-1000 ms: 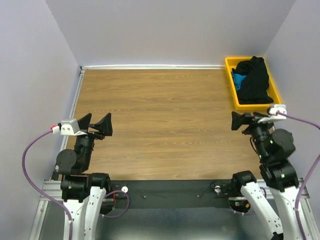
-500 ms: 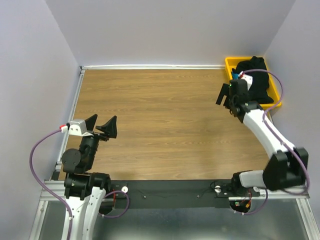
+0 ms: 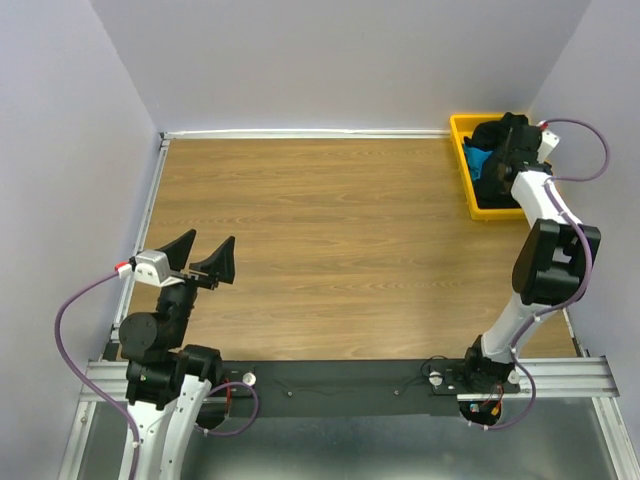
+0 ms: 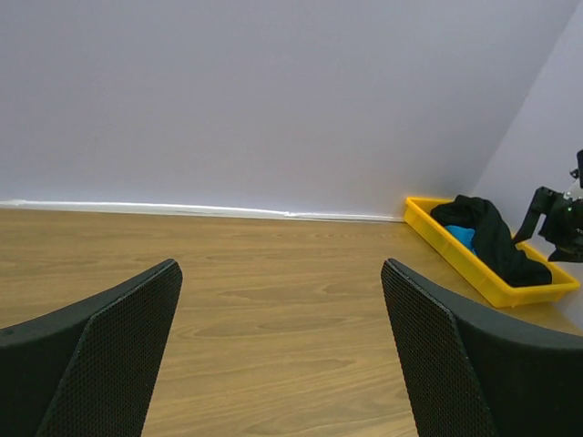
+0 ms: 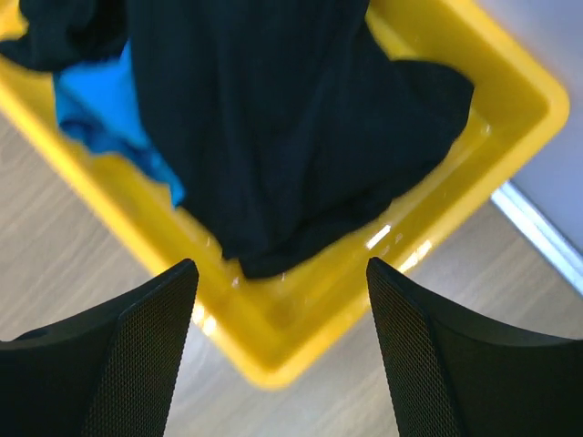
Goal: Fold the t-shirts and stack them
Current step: Grab the tshirt from the pile
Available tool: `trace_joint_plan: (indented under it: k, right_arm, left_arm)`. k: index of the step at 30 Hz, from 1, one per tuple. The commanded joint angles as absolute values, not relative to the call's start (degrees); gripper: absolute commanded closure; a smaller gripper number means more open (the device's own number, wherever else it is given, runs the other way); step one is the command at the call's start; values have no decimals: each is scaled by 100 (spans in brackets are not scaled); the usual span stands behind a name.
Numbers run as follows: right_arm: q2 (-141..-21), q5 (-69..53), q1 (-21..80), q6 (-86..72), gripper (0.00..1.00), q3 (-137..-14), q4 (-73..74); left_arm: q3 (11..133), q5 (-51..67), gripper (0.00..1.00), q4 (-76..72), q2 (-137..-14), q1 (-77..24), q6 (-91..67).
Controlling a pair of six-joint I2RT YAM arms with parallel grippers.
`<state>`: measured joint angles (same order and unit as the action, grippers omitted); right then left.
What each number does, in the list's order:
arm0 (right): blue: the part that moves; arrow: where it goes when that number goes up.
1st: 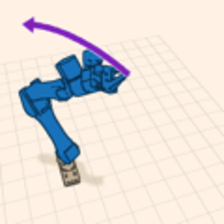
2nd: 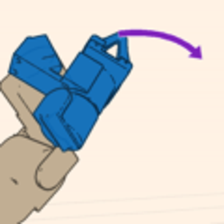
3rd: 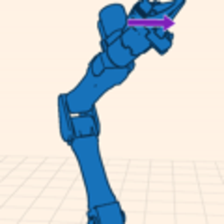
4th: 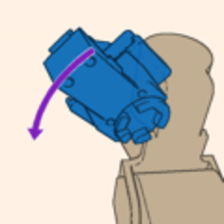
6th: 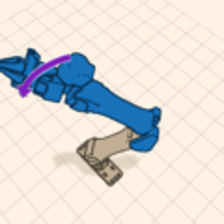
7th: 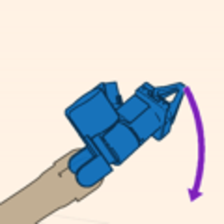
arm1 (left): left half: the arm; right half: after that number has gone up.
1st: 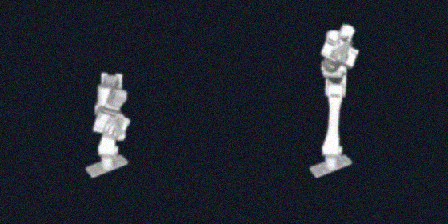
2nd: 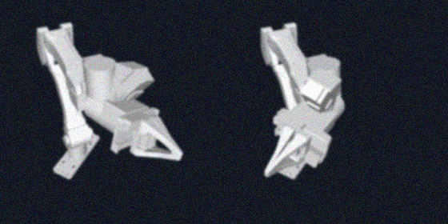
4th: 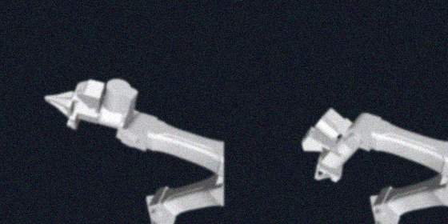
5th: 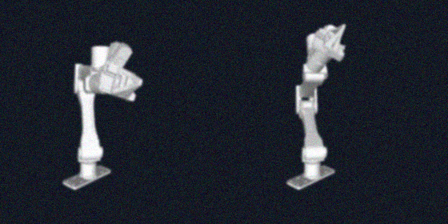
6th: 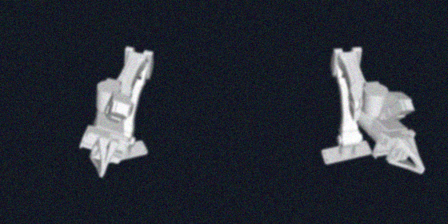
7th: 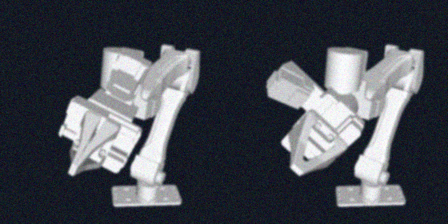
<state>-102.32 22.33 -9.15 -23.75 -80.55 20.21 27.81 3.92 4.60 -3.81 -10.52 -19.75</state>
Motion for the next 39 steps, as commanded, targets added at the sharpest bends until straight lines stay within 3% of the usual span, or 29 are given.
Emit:
trace_joint_plan:
  k: [1,10,13,17,21,32,39]
  right_arm:
    - [-10861,1848,-1238,-2382,20,-8595,1907]
    - [-11961,1082,-1433,-2417,34,-9167,1811]
    - [-12102,985,-1433,-2400,47,-9114,1740]
    - [-11971,1089,-1433,-2268,81,-8939,1714]
    - [-11375,1178,-1433,-2145,95,-8798,1723]
    - [-9537,1731,-1424,-1522,99,-9525,1740]
    - [-9220,722,-1336,-1143,99,-10738,1740]
  left_arm:
    - [2707,605,1,281,-544,-1072,-1855]
    - [2777,536,2,395,-879,-1063,-1846]
    - [2795,519,2,404,-940,-1072,-1854]
    - [2795,466,2,404,-967,-1063,-1863]
    - [2786,519,1,387,-1002,-1063,-1854]
    - [2786,606,2,369,-1098,-1063,-1828]
    - [2777,606,1,360,-1160,-1063,-1837]
